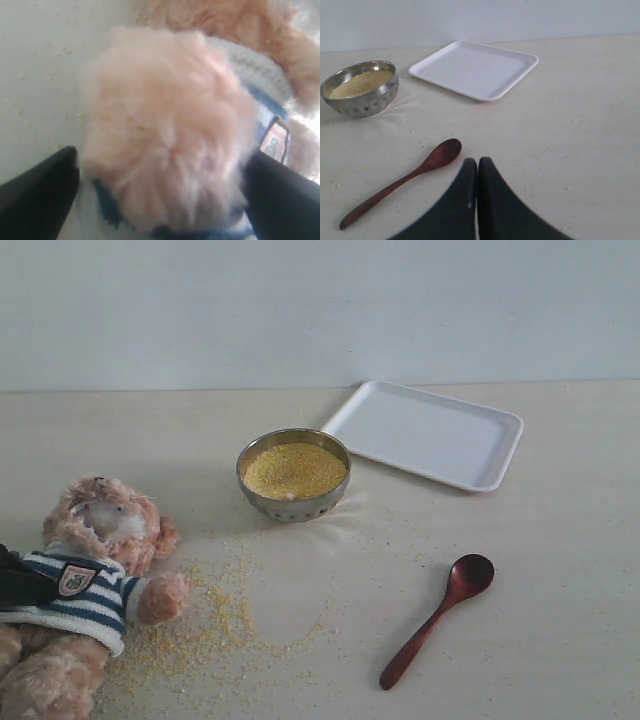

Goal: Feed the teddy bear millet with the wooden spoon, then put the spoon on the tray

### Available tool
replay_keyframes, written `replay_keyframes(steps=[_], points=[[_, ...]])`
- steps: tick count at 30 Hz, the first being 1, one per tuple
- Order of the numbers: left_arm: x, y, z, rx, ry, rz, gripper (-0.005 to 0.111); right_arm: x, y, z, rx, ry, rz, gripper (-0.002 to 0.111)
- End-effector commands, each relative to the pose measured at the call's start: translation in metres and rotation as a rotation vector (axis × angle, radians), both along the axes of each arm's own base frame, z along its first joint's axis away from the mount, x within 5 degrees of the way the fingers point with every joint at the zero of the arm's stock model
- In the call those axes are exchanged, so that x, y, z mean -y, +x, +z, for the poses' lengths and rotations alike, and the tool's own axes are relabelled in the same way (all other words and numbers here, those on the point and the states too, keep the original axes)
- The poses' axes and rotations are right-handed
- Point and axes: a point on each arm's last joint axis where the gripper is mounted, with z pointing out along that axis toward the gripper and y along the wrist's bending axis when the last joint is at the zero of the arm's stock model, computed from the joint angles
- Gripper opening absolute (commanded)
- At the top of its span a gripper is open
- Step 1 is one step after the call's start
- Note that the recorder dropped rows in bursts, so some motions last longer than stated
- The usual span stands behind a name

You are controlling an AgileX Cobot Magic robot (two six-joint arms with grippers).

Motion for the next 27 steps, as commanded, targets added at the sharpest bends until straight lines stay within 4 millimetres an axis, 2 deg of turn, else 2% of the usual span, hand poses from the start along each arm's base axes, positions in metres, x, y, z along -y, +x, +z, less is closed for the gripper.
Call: replay_keyframes(steps=[1,3,4,6,8,12,19,22,27], points=[[-0.003,0.002,-0.01,-0.026,0.005,0.027,0.063,0.0,0.0,-0.001,0.0,0.0,0.002,0.0],[-0.003,0.002,-0.011,-0.033,0.002,0.027,0.045,0.0,0.0,-0.001,0.0,0.0,0.002,0.0],[-0.002,0.001,-0.011,-0.037,-0.008,0.026,0.03,0.0,0.0,-0.001,0.0,0.0,0.002,0.0],[0.001,0.002,-0.008,-0.028,-0.036,0.003,0.007,0.0,0.0,-0.001,0.0,0.0,0.002,0.0],[0.003,0.005,0.0,0.003,-0.066,-0.034,0.006,0.0,0.0,-0.001,0.0,0.0,0.002,0.0],[0.008,0.007,0.028,0.09,-0.089,-0.133,0.006,0.0,0.0,-0.001,0.0,0.0,0.002,0.0],[0.016,-0.016,0.068,0.159,-0.016,-0.163,0.005,0.0,0.0,-0.001,0.0,0.0,0.002,0.0],[0.024,-0.028,0.073,0.167,-0.049,-0.193,0.005,0.0,0.0,-0.001,0.0,0.0,0.002,0.0],[0.03,-0.041,0.066,0.122,-0.101,-0.213,0.005,0.0,0.0,-0.001,0.0,0.0,0.002,0.0]])
